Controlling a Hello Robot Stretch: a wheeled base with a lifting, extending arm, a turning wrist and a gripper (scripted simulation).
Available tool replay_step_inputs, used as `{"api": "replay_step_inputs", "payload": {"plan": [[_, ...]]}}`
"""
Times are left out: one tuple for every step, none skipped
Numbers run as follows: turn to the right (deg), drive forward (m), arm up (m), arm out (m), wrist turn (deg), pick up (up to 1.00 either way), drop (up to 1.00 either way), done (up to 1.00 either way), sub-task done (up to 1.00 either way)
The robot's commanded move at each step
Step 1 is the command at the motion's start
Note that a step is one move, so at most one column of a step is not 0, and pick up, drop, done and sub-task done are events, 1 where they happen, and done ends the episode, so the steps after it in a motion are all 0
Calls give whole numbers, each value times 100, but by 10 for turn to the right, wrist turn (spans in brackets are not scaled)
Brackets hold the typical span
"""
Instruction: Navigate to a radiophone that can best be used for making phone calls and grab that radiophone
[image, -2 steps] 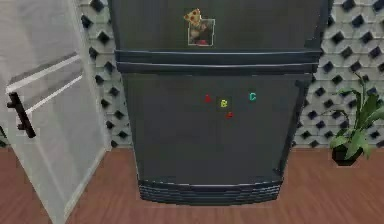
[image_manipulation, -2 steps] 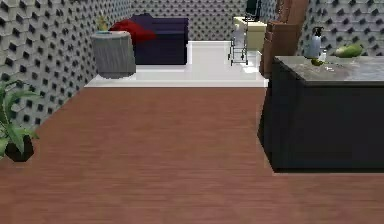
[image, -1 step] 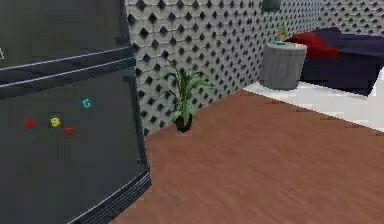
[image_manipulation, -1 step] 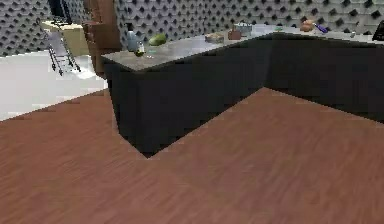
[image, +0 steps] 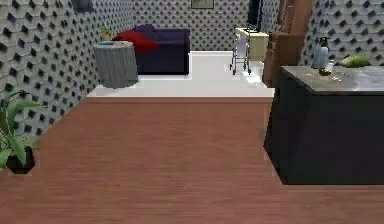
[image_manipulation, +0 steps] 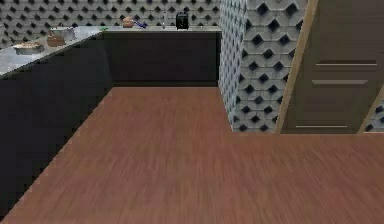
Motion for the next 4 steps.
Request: {"api": "replay_step_inputs", "payload": {"plan": [[450,0,0,0,0,0,0,0,0],[390,0,0,0,0,0,0,0,0],[0,100,0,0,0,0,0,0,0],[30,0,0,0,0,0,0,0,0]]}}
